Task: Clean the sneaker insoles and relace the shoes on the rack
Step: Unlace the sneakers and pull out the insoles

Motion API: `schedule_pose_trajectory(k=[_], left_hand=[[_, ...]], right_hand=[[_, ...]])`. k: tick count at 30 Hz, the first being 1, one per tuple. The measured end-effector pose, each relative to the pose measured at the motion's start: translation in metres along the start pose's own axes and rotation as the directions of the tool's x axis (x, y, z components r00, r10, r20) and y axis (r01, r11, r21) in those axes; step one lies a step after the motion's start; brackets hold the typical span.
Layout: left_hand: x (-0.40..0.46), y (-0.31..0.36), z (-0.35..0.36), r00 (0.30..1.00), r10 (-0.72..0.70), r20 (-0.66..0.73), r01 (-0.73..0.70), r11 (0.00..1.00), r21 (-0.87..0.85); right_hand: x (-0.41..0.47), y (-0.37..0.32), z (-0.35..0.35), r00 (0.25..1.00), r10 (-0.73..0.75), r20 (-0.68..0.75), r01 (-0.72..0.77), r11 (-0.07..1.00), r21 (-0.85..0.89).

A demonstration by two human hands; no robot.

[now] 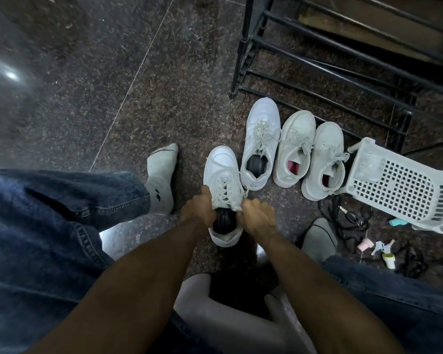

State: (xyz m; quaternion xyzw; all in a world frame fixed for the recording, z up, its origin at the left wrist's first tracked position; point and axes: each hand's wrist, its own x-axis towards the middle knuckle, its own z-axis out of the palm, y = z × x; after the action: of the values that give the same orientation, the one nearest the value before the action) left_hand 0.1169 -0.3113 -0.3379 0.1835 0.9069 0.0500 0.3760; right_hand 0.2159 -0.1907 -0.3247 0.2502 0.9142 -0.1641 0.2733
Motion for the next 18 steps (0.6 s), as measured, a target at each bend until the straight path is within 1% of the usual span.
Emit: schedule_pose_trajectory(k=[3,6,10,12,15,16,17,18], left_hand=[[0.002,-0.004,0.004,0.999,-0.046,-0.023,0.044,0.997,-0.066],[0.006,-0.013,-0.002,0.999,-0.051,-0.009,0.050,0.993,-0.108],[0.007,-0.018,-0.003,0.999,-0.046,0.003,0.046,0.991,-0.128],[0.001,-0.013,-0.001,1.000,-0.013,-0.021,0.010,0.993,-0.119],[-0.003,-0.015,0.007,0.983,0.143,-0.113,-0.156,0.980,-0.121],[-0.002,-0.016,0.009,0.977,0.174,-0.122,-0.192,0.970,-0.150],[-0.002,-0.015,0.010,0.978,0.172,-0.116,-0.193,0.959,-0.208],[-0.002,-0.012,0.010,0.985,0.135,-0.107,-0.160,0.946,-0.282]], right_hand=[[0.000,0.020,-0.003,0.998,0.064,-0.019,-0.063,0.996,0.058],[0.005,0.026,-0.007,0.993,0.099,-0.069,-0.093,0.992,0.081],[0.007,0.024,-0.004,0.984,0.172,-0.036,-0.167,0.979,0.120],[0.006,0.022,0.000,0.978,0.205,-0.022,-0.201,0.971,0.130],[0.002,0.013,0.003,0.965,0.262,-0.021,-0.254,0.949,0.187],[-0.001,0.009,0.003,0.961,0.277,-0.028,-0.266,0.944,0.195],[-0.003,0.004,0.004,0.961,0.275,-0.031,-0.264,0.946,0.190],[-0.006,-0.003,0.005,0.967,0.254,-0.025,-0.246,0.953,0.176]])
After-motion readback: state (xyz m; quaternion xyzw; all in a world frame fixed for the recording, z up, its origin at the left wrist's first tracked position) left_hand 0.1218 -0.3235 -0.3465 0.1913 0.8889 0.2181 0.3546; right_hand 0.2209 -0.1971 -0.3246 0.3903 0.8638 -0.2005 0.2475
